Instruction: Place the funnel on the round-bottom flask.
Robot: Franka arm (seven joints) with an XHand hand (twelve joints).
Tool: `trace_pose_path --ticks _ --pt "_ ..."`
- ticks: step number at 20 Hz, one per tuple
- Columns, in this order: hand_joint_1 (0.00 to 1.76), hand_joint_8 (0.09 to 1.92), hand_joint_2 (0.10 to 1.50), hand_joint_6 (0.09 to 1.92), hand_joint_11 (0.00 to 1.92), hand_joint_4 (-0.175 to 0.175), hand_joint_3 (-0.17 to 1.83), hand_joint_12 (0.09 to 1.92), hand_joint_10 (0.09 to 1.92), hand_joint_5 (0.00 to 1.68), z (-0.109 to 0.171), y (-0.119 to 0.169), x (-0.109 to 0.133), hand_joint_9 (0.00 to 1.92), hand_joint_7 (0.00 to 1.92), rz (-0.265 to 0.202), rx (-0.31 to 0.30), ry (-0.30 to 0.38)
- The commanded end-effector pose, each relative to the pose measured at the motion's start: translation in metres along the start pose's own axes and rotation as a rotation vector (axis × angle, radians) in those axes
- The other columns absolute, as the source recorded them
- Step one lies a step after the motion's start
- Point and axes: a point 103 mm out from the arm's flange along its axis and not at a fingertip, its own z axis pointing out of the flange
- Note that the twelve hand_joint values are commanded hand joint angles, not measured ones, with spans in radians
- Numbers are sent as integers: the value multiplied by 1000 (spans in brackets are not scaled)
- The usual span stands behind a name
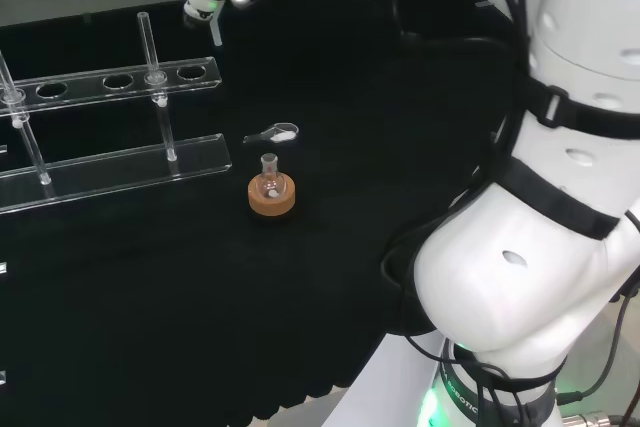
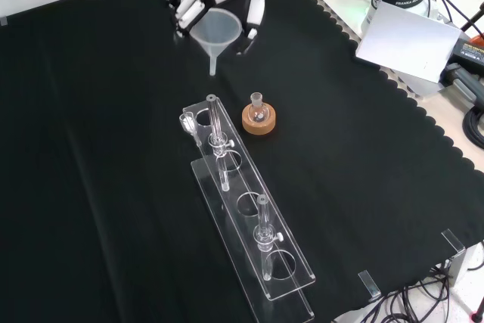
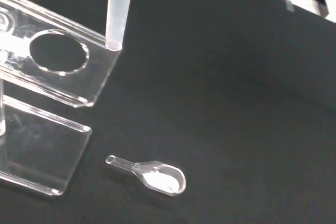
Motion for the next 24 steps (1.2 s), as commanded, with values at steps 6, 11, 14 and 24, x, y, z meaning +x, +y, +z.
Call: trace_pose_path --ticks 6,11,14,24 --pt "694 683 728 694 583 -20 504 1280 396 551 10 -65 -30 1125 708 100 -7 28" --pt "690 686 729 700 582 -21 507 1281 397 557 24 -80 -28 1125 709 113 -15 36" --pt "689 687 729 702 585 -22 508 1283 398 559 35 -87 -26 1124 711 140 -3 26" --pt "687 691 729 708 615 -25 512 1280 402 555 74 -88 -6 1123 715 139 35 29"
